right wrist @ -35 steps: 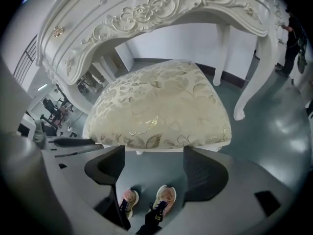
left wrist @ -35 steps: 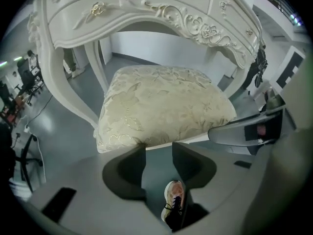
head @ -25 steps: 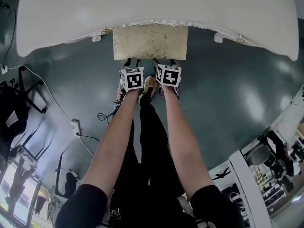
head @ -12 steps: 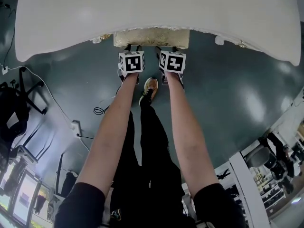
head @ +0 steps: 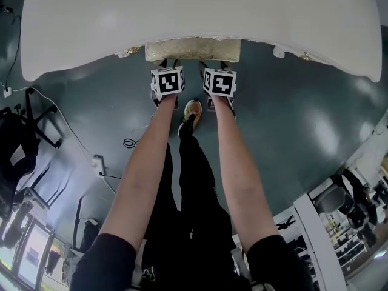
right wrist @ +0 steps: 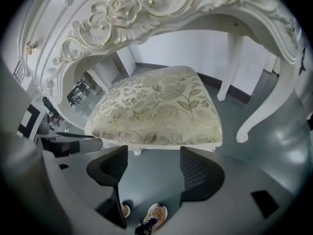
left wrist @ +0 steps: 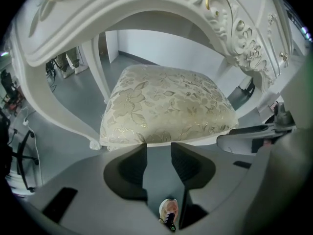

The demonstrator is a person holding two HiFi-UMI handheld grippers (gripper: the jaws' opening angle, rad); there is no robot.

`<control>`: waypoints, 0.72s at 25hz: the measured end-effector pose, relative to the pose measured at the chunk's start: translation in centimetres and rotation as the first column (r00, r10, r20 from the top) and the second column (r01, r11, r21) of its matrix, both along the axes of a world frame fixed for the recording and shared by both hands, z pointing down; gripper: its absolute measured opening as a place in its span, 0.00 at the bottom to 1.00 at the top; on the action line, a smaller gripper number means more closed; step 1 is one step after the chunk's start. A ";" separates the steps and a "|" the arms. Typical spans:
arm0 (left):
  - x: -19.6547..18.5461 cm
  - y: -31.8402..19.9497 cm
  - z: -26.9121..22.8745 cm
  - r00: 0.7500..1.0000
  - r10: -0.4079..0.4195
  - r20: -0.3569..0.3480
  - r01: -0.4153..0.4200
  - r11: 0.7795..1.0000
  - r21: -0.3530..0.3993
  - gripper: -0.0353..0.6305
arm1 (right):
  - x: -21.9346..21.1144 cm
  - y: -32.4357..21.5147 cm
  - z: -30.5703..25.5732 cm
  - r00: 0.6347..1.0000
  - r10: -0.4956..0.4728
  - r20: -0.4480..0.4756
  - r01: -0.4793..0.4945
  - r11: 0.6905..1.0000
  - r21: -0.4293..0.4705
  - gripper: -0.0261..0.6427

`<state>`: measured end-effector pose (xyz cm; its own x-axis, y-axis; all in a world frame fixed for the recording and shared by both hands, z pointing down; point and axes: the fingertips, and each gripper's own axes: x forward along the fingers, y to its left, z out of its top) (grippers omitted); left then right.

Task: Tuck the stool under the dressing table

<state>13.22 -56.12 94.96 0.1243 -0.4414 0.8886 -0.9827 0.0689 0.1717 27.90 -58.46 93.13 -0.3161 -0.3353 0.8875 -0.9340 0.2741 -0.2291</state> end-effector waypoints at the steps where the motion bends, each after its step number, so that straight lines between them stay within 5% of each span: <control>1: -0.2 0.4 -0.5 1.000 -0.011 -0.001 0.011 1.000 -0.011 0.30 | 0.1 0.3 -0.4 1.000 -0.011 -0.004 0.011 1.000 0.008 0.57; 5: -0.5 1.8 -4.4 1.000 -0.020 -0.002 0.020 1.000 0.006 0.30 | -0.2 1.4 -3.8 0.999 -0.049 0.007 0.049 0.998 0.050 0.57; 9: 0.8 1.7 -11.8 0.998 0.042 -0.046 -0.032 0.977 0.210 0.29 | -1.6 2.1 -11.1 0.996 -0.079 0.040 0.070 0.981 0.183 0.57; 11: 1.0 1.1 -17.7 0.995 0.092 -0.030 -0.074 0.926 0.369 0.25 | -3.0 1.9 -16.1 0.992 -0.112 0.058 0.091 0.953 0.289 0.57; 13: 1.3 1.0 -24.6 0.991 0.134 -0.011 -0.110 0.852 0.512 0.21 | -4.2 2.1 -21.6 0.986 -0.145 0.078 0.104 0.916 0.387 0.57; 18: 0.2 3.3 -40.8 0.977 0.200 0.078 -0.196 0.685 0.702 0.16 | -6.3 4.2 -36.5 0.973 -0.207 0.104 0.109 0.804 0.585 0.55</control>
